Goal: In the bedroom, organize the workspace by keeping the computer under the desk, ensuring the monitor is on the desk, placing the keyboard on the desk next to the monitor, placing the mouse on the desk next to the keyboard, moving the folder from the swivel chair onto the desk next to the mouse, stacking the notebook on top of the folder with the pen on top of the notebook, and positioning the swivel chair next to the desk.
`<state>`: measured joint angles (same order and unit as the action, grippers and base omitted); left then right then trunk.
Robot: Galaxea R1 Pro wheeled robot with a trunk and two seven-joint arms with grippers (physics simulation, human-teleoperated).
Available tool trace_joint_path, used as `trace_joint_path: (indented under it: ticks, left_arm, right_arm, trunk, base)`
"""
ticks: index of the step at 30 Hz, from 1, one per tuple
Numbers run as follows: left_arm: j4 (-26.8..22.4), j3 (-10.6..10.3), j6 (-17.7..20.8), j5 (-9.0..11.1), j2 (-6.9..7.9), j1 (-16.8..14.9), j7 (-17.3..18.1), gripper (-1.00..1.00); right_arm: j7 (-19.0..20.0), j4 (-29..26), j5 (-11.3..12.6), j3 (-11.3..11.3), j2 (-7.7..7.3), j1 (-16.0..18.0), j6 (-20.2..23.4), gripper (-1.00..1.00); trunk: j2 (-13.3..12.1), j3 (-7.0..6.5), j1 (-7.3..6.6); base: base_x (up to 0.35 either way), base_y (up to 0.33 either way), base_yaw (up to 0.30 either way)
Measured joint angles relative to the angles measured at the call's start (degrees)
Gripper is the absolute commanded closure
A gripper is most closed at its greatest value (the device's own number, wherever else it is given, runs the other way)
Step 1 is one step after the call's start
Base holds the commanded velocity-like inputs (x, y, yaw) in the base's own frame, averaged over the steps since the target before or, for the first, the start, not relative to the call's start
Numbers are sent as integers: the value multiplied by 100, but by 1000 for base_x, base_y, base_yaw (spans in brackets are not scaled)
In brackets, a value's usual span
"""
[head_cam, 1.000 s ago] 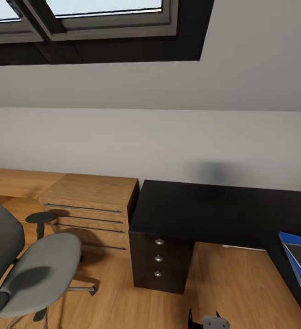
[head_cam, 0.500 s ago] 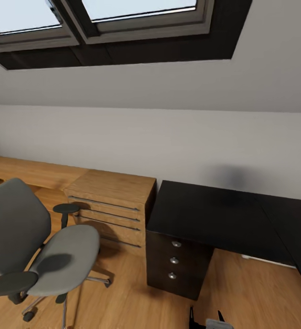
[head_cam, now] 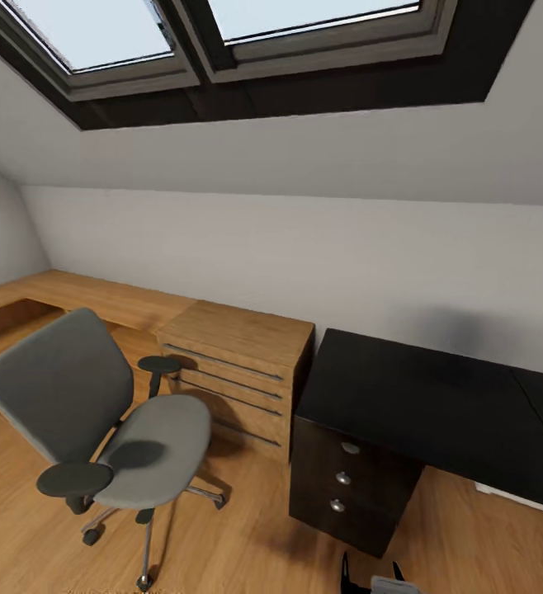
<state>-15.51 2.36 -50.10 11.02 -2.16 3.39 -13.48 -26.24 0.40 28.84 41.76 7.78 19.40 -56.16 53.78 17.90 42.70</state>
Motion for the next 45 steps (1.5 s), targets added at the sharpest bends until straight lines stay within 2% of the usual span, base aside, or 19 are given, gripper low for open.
trace_joint_path:
  ticks: [9,19,25,32,41,45]
  left_arm:
    - [3,8,10,13,10,0,-32,-100]
    - [-1,16,4,12,8,0,-43,-100]
    - [-23,13,12,15,7,0,-51,-100]
    - [-47,13,73,30,11,0,-62,-100]
    - [-206,13,722,40,2,0,-68,-100]
    - [-223,13,789,40,7,0,-69,-100]
  right_arm:
    - [-4,7,11,5,24,-1,137,-100]
    - [2,0,10,-7,-5,-1,344,-100]
    - [2,0,12,-5,-9,0,389,-100]
    - [27,0,11,-8,-21,-1,406,-100]
    - [205,8,12,-10,-82,-1,452,-100]
    - [237,6,11,-5,-80,-2,461,-100]
  trunk:
    - [-1,0,2]
    - [0,0,0]
    - [-240,-107,-132]
    - [-521,-231,-285]
    - [-882,-393,-483]
    - [-1043,-465,-571]
  base:
    - [-196,108,279]
    - [-44,11,282]
    - [-4,1,270]
    - [-1,0,79]
    - [0,0,7]
    - [0,0,-8]
